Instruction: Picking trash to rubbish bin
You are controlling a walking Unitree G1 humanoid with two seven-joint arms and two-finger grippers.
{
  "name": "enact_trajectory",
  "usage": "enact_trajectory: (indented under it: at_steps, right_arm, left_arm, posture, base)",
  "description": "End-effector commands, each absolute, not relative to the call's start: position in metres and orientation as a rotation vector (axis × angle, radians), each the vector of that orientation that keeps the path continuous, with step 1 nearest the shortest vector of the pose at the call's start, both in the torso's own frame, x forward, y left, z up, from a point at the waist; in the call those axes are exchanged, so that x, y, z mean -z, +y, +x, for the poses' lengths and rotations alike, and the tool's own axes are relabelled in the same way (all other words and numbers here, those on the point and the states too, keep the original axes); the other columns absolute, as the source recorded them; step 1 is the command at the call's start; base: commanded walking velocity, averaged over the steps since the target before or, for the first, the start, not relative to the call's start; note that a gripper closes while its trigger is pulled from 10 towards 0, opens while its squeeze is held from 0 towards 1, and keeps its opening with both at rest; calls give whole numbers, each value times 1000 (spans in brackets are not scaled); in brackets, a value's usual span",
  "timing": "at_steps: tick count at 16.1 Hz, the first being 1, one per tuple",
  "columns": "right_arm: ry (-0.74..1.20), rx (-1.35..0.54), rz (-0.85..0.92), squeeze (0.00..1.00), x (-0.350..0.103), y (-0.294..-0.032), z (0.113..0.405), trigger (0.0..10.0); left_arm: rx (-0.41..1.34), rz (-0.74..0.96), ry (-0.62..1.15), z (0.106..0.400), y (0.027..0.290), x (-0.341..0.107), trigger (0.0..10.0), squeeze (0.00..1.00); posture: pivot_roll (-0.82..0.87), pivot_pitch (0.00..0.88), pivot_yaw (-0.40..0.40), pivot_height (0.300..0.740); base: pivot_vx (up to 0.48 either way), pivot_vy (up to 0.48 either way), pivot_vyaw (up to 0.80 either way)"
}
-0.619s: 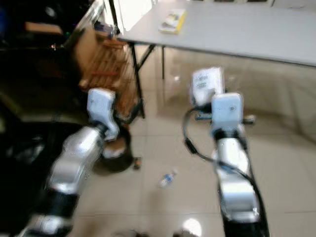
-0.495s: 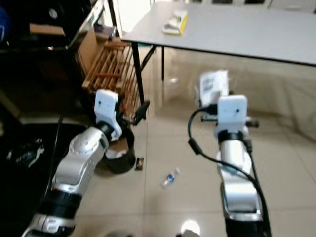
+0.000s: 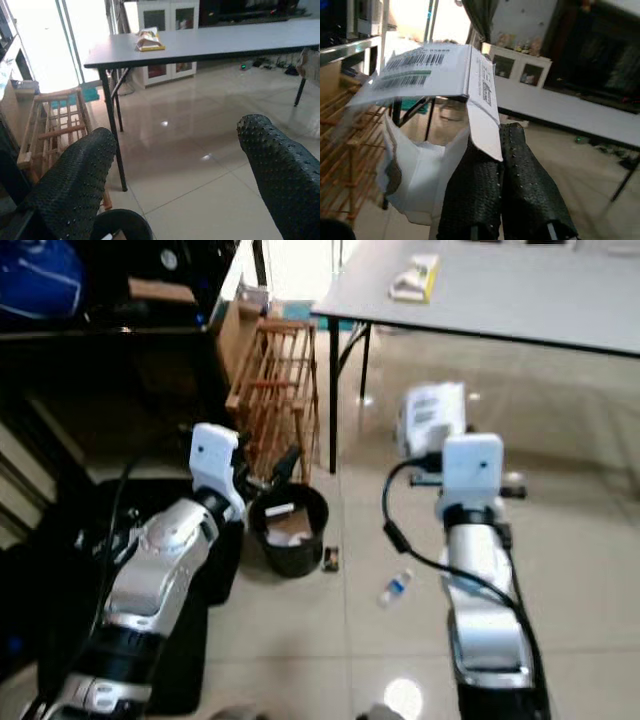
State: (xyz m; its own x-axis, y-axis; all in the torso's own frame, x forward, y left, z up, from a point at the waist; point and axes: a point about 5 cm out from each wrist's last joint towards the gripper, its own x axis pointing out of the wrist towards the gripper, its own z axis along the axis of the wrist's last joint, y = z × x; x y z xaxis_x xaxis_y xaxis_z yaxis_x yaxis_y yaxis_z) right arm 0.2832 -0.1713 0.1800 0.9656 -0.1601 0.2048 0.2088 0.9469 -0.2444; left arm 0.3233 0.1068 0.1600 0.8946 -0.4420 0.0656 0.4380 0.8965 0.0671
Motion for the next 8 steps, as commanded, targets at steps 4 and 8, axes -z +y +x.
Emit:
enact_trajectory:
  at_steps: [4,8]
  right_arm:
    - [-188,171,-253,0,-180,-166,281,10000]
    - [-179,171,-248,0,-178,-166,281,10000]
  left_arm:
    - [396,79,-62,322,123,-155,10000,0]
    - [371,90,-64,319,124,-151,10000,0]
  posture:
    - [-29,86,17,740]
    - [-29,91,17,740]
  base:
    - [0,62,0]
    - [0,0,0]
